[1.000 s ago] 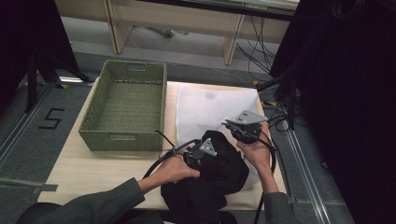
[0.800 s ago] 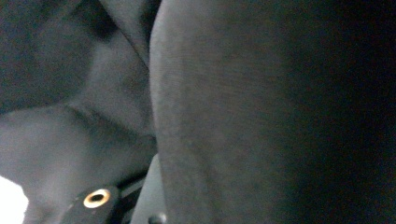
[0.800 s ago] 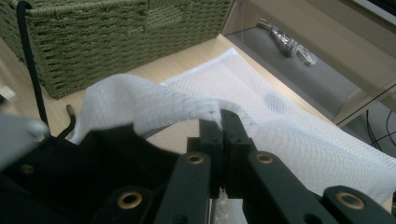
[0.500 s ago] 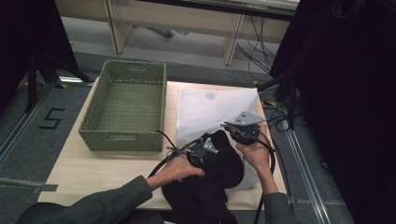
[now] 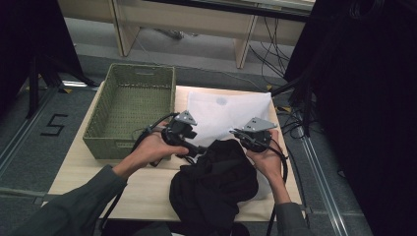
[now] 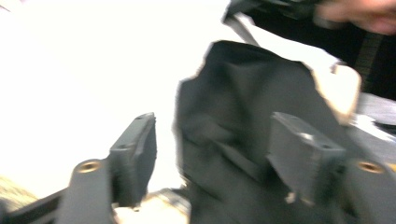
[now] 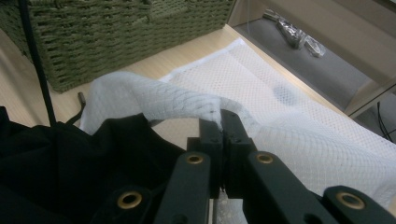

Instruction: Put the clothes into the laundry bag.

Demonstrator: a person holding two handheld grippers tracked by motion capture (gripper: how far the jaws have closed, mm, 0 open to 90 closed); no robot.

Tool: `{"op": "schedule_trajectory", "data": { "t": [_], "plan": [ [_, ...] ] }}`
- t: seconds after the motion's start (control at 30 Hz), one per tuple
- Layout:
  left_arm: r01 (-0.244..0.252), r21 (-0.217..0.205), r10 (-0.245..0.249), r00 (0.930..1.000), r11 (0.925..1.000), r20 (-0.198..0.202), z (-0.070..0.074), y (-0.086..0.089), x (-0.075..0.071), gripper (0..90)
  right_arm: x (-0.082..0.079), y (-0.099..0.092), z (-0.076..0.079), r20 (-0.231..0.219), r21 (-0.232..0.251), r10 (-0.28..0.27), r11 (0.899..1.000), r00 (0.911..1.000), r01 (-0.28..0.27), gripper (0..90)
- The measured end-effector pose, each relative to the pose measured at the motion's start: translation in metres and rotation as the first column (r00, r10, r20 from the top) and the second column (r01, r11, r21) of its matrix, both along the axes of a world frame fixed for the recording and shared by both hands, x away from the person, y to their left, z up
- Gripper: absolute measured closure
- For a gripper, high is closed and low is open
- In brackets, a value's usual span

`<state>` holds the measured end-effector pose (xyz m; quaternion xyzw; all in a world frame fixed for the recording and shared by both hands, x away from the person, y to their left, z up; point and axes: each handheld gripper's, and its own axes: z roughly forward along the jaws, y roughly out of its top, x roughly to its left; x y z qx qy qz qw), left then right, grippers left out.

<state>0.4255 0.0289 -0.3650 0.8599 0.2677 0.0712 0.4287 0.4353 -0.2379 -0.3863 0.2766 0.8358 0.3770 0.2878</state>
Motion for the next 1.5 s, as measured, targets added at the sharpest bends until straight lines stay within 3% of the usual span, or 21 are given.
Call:
{"op": "schedule_trajectory", "data": {
  "t": [0.13, 0.27, 0.33, 0.43, 0.53, 0.67, 0.8, 0.83, 0.87, 0.93, 0.97, 1.0, 1.07, 1.13, 1.2, 1.27, 1.3, 1.37, 1.4, 1.47, 1.5],
  "plan": [
    [-0.020, -0.049, 0.021, 0.9997, 0.9986, 0.013, -0.021, -0.024, 0.035, 50.5, -0.002, 0.005, 0.002, 0.004, 0.001, 0.007, 1.000, 1.0000, -0.007, 89.9],
    [-0.013, -0.036, 0.014, 0.9998, 0.9993, 0.015, -0.039, -0.050, 0.049, 54.3, -0.003, 0.007, 0.002, 0.003, -0.002, 0.020, 1.000, 0.9998, -0.020, 89.9],
    [-0.012, 0.010, 0.012, 0.9977, 0.9999, 0.066, -0.045, -0.060, 0.052, 64.8, -0.003, 0.007, 0.002, -0.005, -0.004, 0.018, 1.000, 0.9998, -0.018, 89.9],
    [-0.019, 0.024, 0.016, 0.9942, 0.9995, 0.106, -0.045, -0.061, 0.054, 88.0, -0.003, 0.007, 0.000, -0.006, -0.010, 0.024, 1.000, 0.9997, -0.024, 89.8],
    [-0.024, 0.037, 0.019, 0.9911, 0.9990, 0.132, -0.037, -0.051, 0.057, 89.1, -0.003, 0.007, -0.003, -0.011, -0.003, 0.030, 1.000, 0.9995, -0.030, 89.0],
    [-0.031, 0.068, 0.019, 0.9862, 0.9972, 0.164, -0.025, -0.039, 0.063, 89.2, -0.011, 0.009, 0.003, -0.064, 0.088, 0.029, 0.996, 0.9975, -0.023, 68.5],
    [-0.004, 0.082, -0.009, 0.9870, 0.9966, 0.160, -0.020, -0.034, 0.065, 89.2, -0.038, 0.012, 0.009, -0.158, 0.136, 0.114, 0.986, 0.9808, -0.093, 48.0],
    [0.003, 0.088, -0.017, 0.9871, 0.9961, 0.159, -0.020, -0.035, 0.065, 89.2, -0.047, 0.012, 0.007, -0.202, 0.144, 0.152, 0.982, 0.9675, -0.124, 43.5],
    [0.015, 0.090, -0.029, 0.9871, 0.9958, 0.157, -0.018, -0.034, 0.065, 89.2, -0.062, 0.012, 0.001, -0.280, 0.132, 0.222, 0.973, 0.9339, -0.191, 41.9],
    [0.030, 0.090, -0.043, 0.9870, 0.9955, 0.155, -0.017, -0.034, 0.063, 89.2, -0.069, 0.013, -0.003, -0.291, 0.132, 0.243, 0.968, 0.9254, -0.212, 41.3],
    [0.035, 0.096, -0.050, 0.9861, 0.9948, 0.158, -0.017, -0.034, 0.062, 89.2, -0.076, 0.015, -0.011, -0.328, 0.134, 0.261, 0.964, 0.9079, -0.228, 39.0],
    [0.045, 0.106, -0.062, 0.9841, 0.9933, 0.166, -0.016, -0.034, 0.061, 89.2, -0.079, 0.017, -0.017, -0.345, 0.119, 0.267, 0.963, 0.9001, -0.240, 37.4],
    [0.056, 0.112, -0.074, 0.9834, 0.9922, 0.166, -0.014, -0.032, 0.061, 89.2, -0.076, 0.025, -0.037, -0.368, 0.074, 0.228, 0.973, 0.9013, -0.216, 36.3],
    [0.060, 0.109, -0.077, 0.9842, 0.9922, 0.160, -0.013, -0.030, 0.060, 89.2, -0.067, 0.037, -0.063, -0.424, 0.031, 0.197, 0.979, 0.8838, -0.204, 50.3],
    [0.062, 0.114, -0.079, 0.9846, 0.9915, 0.156, -0.012, -0.030, 0.060, 89.2, -0.065, 0.042, -0.073, -0.425, -0.010, 0.191, 0.976, 0.8847, -0.215, 61.1],
    [0.074, 0.111, -0.091, 0.9836, 0.9911, 0.156, -0.011, -0.028, 0.058, 89.2, -0.061, 0.049, -0.085, -0.443, -0.129, 0.192, 0.953, 0.8755, -0.274, 76.2],
    [0.075, 0.114, -0.092, 0.9838, 0.9907, 0.154, -0.010, -0.028, 0.057, 89.2, -0.061, 0.051, -0.082, -0.408, -0.162, 0.217, 0.939, 0.8867, -0.304, 81.7],
    [0.092, 0.111, -0.108, 0.9822, 0.9896, 0.153, -0.009, -0.026, 0.054, 89.2, -0.064, 0.052, -0.075, -0.393, -0.161, 0.208, 0.943, 0.8955, -0.290, 82.4],
    [0.101, 0.109, -0.117, 0.9808, 0.9889, 0.156, -0.008, -0.025, 0.052, 89.2, -0.064, 0.050, -0.064, -0.359, -0.148, 0.203, 0.952, 0.9112, -0.270, 82.7],
    [0.115, 0.113, -0.131, 0.9797, 0.9869, 0.152, -0.007, -0.025, 0.049, 89.2, -0.050, 0.037, -0.024, -0.230, -0.080, 0.130, 0.985, 0.9645, -0.152, 82.8],
    [0.123, 0.105, -0.138, 0.9787, 0.9869, 0.152, -0.007, -0.025, 0.048, 89.2, -0.040, 0.032, -0.012, -0.195, -0.066, 0.094, 0.992, 0.9762, -0.108, 82.8]
  ]
}}
